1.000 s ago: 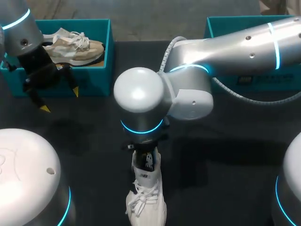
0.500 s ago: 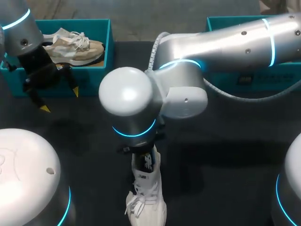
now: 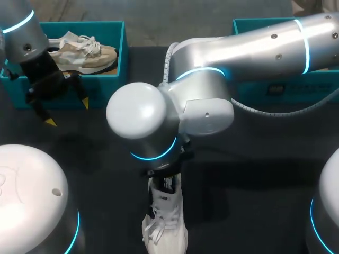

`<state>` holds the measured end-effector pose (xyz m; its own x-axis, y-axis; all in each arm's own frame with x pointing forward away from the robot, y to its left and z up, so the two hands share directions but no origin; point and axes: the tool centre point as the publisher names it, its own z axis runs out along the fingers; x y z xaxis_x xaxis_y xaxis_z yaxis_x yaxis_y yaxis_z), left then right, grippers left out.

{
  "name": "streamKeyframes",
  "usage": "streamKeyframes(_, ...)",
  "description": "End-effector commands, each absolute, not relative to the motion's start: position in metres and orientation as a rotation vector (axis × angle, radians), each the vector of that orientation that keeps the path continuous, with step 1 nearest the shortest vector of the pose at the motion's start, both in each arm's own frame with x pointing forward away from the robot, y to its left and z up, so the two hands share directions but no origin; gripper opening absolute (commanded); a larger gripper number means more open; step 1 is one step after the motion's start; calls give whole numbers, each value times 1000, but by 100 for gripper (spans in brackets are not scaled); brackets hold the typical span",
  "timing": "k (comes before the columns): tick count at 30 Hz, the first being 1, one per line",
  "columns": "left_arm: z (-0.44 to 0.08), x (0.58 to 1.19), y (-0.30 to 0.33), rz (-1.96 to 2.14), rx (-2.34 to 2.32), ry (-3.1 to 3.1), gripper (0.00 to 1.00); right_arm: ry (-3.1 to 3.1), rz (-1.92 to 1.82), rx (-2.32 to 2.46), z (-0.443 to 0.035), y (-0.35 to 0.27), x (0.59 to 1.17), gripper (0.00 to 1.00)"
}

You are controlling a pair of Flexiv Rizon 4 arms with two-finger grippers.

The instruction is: Take the shoe out of the shoebox, open the shoe tongue, remove and reinsert the insole, then place the shoe into the shoebox

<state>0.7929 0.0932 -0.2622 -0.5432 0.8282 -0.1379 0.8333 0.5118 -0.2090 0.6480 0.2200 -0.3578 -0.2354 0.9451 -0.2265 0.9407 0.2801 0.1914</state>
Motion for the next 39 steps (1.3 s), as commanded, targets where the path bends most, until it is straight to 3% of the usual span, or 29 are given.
streamKeyframes(1, -262, 793, 93, -388, 1493, 2715, 100, 2037, 36, 1923, -370, 229, 639, 0)
streamKeyframes(17, -262, 793, 93, -388, 1493, 2715, 100, 2069, 48, 1941, -396, 232, 647, 0)
streamKeyframes(28, -262, 793, 93, -388, 1493, 2715, 100, 2013, 10, 1864, -368, 238, 634, 0)
streamKeyframes(39, -262, 793, 93, -388, 1493, 2715, 100, 1964, -119, 1866, -401, 227, 650, 0)
